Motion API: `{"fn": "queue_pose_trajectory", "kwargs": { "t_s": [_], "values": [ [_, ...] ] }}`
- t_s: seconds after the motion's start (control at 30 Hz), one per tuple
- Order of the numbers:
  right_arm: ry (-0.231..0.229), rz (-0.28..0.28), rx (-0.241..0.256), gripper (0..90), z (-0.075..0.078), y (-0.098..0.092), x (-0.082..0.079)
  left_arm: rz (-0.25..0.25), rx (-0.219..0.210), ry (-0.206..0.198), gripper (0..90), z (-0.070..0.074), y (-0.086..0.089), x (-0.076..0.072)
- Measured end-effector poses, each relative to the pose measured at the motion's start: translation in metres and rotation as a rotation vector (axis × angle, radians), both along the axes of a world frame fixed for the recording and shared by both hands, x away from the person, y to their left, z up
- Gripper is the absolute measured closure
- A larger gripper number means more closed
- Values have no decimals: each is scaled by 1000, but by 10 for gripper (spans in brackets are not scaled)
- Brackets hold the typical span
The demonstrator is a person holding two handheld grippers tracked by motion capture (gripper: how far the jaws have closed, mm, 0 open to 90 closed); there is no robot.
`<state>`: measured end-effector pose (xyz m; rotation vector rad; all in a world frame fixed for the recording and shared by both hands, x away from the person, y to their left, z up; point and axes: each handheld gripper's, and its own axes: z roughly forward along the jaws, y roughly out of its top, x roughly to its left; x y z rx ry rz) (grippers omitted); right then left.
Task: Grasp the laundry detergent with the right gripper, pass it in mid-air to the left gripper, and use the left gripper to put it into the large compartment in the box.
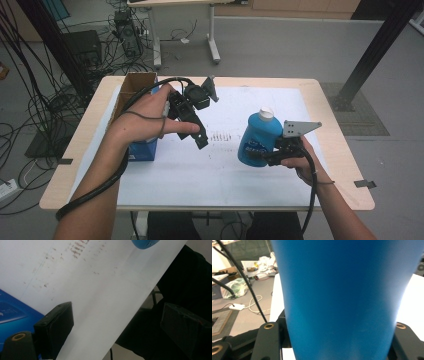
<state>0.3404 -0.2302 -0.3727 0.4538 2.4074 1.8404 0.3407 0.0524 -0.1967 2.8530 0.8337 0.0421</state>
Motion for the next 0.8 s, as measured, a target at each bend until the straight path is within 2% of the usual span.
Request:
{"fn": "queue_pose_trajectory", "kwargs": {
  "t_s": [0.1,0.27,0.6,0.8],
  "values": [
    [-11,29,-9,408,3,4,-2,-53,-2,5,115,4,-5,-2],
    [-14,59,-20,408,5,8,-3,-99,-9,14,115,6,-10,-5],
    [-16,143,-43,408,6,23,-6,-162,-8,23,115,10,-17,-10],
    [-21,167,-55,409,7,29,-7,-196,0,30,115,13,-22,-13]
  ]
}}
